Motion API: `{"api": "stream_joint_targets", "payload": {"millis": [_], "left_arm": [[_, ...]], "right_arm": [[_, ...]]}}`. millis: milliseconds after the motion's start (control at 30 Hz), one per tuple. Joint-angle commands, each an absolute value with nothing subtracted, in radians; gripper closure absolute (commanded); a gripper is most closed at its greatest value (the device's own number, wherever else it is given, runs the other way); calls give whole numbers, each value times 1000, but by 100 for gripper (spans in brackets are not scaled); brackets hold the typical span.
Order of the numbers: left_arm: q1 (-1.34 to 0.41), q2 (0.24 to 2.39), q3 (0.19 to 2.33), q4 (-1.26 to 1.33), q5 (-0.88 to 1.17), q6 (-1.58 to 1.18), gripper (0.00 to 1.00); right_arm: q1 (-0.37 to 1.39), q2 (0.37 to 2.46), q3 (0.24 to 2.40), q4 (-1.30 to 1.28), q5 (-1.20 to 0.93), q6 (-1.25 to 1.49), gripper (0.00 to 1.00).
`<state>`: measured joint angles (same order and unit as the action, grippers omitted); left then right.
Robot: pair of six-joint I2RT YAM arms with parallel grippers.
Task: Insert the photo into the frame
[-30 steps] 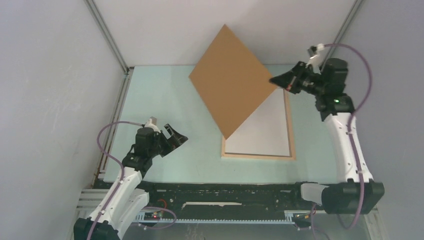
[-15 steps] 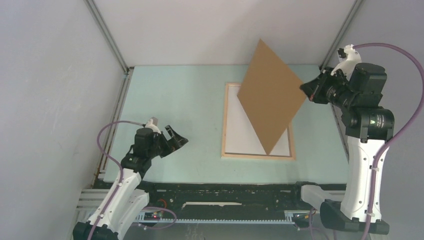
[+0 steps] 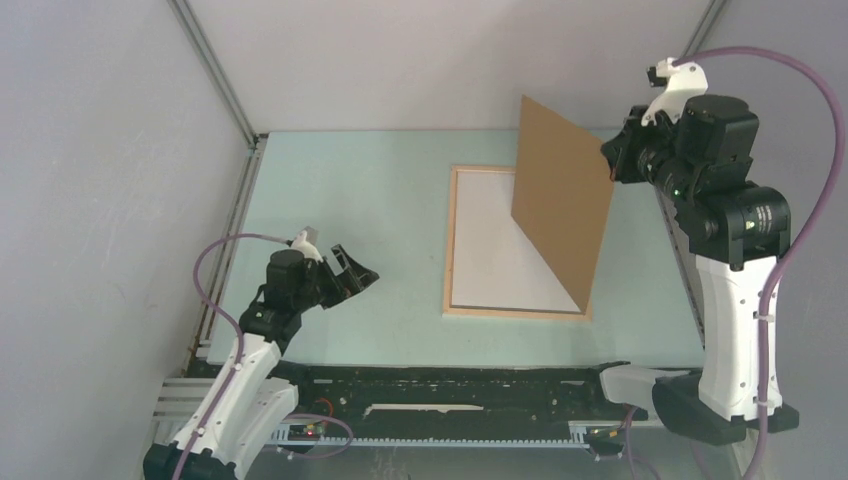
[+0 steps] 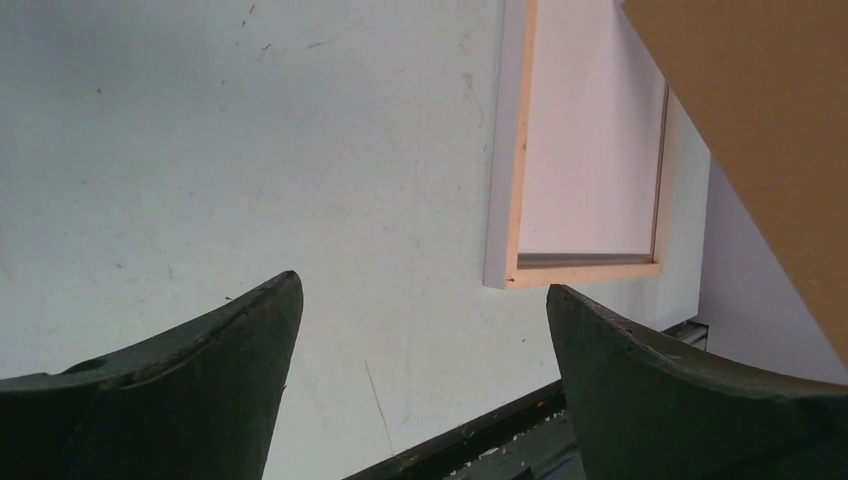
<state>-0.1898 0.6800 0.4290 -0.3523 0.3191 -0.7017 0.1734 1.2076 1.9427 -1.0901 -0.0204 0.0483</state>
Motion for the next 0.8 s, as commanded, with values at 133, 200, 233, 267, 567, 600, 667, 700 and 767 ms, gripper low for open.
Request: {"api": "stream_joint_targets", "payload": {"millis": [133, 200, 233, 267, 567, 600, 667, 700, 767], "left_arm": [[-198, 680, 513, -345, 348, -675, 0], [-199, 683, 511, -345, 345, -675, 0], [-199, 685, 510, -343, 346, -675, 0], [-199, 687, 508, -341, 347, -675, 0], [-198, 700, 520, -339, 348, -672, 0], [-198, 701, 520, -341, 347, -671, 0], [-198, 703, 519, -344, 347, -671, 0], [-198, 705, 519, -344, 348, -669, 0], [-198, 707, 521, -345, 347, -666, 0]], "right_arm": [[322, 1282, 2161, -974, 164, -221, 100], [393, 1285, 2141, -952, 230, -355, 100], [424, 1282, 2122, -942, 234, -426, 100], [450, 1277, 2099, -917, 239, -487, 100], [621, 1389, 2054, -793, 402, -828, 100], [627, 1403, 2053, -782, 424, -851, 100], [630, 1424, 2050, -763, 443, -885, 100], [630, 1432, 2050, -760, 444, -898, 100], [631, 1441, 2044, -767, 433, -918, 100]]}}
